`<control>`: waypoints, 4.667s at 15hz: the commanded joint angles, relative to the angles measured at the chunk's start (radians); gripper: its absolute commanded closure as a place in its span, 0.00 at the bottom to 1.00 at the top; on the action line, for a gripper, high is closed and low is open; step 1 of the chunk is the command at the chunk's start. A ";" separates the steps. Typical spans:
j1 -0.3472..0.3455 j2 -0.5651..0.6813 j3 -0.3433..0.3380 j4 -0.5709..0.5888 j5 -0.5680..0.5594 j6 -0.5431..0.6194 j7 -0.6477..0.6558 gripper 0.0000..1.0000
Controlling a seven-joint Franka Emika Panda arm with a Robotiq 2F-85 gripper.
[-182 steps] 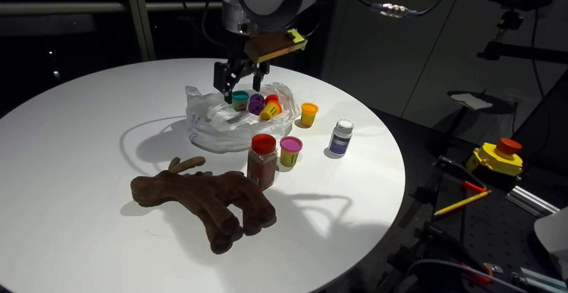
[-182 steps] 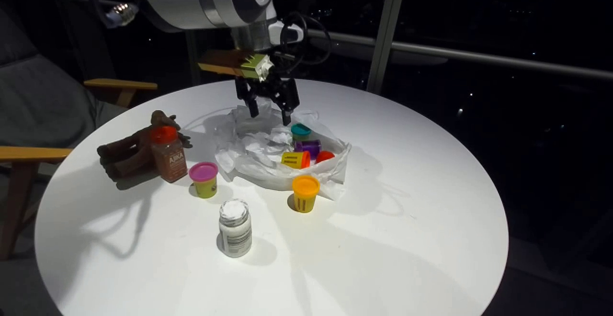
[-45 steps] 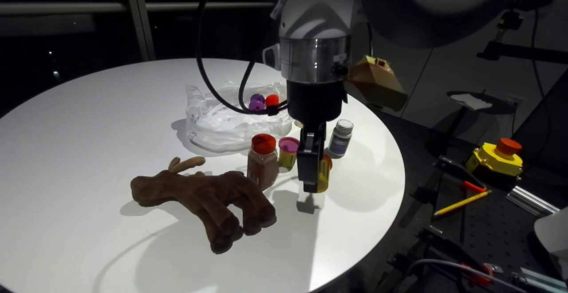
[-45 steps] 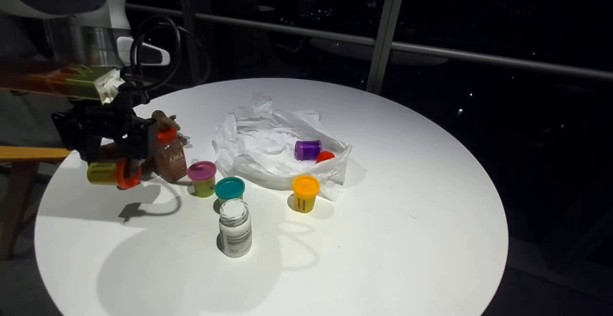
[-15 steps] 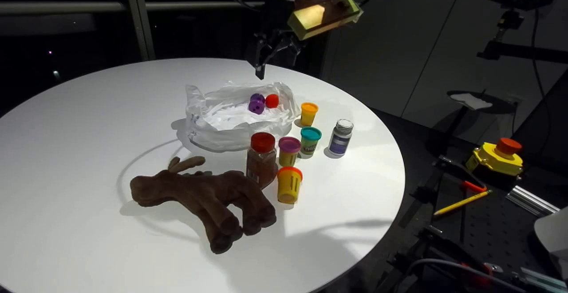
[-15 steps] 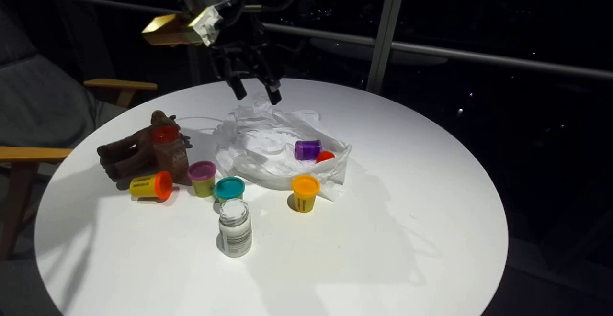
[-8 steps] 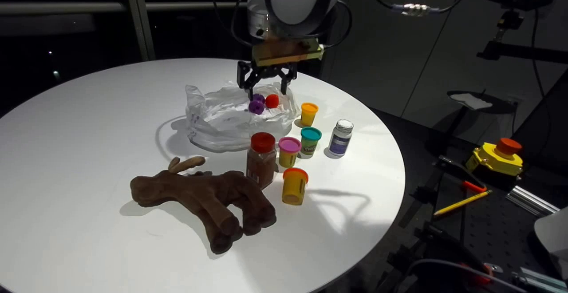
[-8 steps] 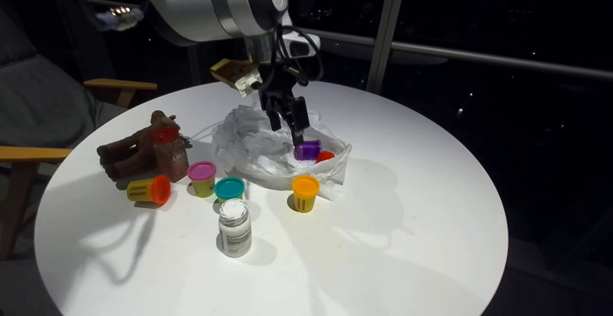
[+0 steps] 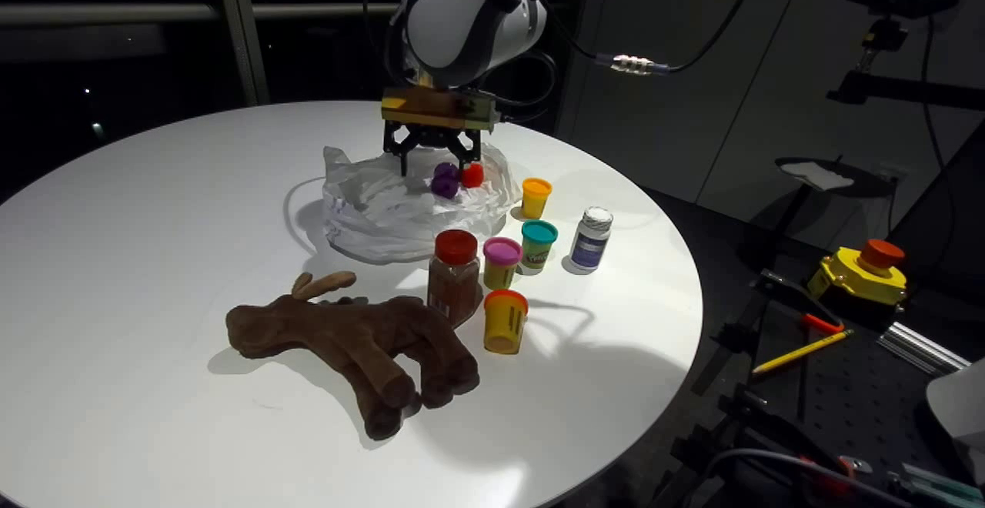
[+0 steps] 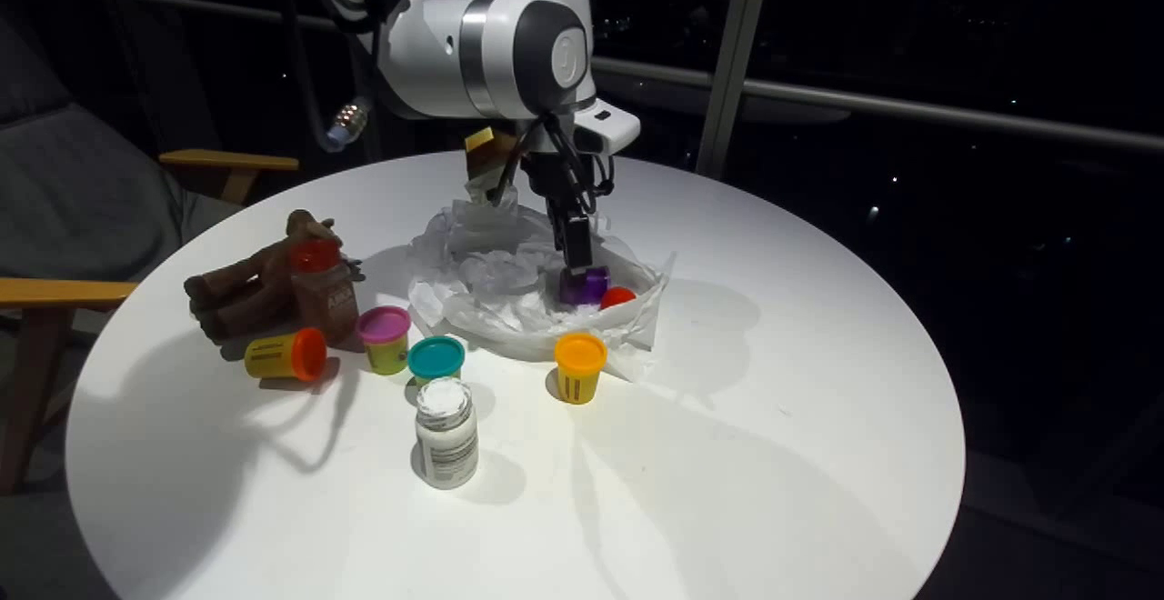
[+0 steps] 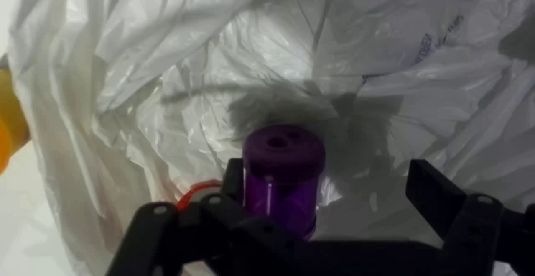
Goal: Remove the things from the plastic bag and put them on the table
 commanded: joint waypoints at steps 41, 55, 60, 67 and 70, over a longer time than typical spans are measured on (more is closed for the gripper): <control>0.012 -0.806 0.261 -0.975 -0.041 -0.088 -0.329 0.79; 0.159 -0.492 0.111 -0.873 -0.478 0.144 -0.176 0.31; 0.210 -0.548 0.050 -0.873 -0.565 0.133 -0.058 0.00; 0.090 -0.611 0.040 -0.703 -0.526 0.069 0.072 0.00; 0.028 -0.528 0.036 -0.548 -0.486 0.053 0.095 0.00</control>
